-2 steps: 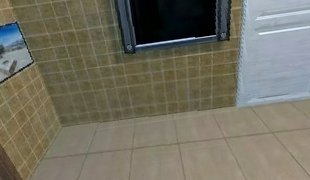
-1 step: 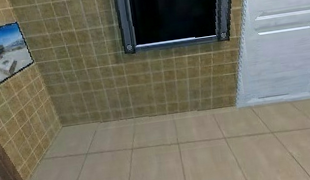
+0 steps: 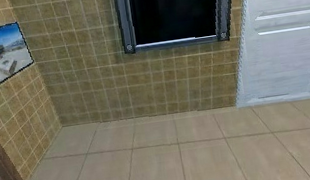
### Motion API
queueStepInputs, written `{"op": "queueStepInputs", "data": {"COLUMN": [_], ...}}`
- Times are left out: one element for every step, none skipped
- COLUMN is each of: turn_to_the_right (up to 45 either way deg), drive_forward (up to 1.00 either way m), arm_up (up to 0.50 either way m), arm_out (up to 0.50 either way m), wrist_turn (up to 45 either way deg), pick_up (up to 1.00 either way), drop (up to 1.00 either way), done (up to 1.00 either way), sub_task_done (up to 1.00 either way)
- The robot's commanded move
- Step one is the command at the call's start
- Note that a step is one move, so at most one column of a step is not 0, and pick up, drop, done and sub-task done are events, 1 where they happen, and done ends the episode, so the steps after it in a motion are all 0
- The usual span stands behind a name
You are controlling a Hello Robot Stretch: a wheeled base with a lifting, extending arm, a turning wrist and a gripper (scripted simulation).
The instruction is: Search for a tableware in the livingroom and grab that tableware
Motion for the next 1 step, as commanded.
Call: {"op": "queueStepInputs", "data": {"turn_to_the_right": [0.0], "drive_forward": [0.00], "arm_up": [0.00], "arm_out": [0.00], "wrist_turn": [0.0], "pick_up": [1.00], "drop": [0.00], "done": [0.00], "sub_task_done": [0.00]}}
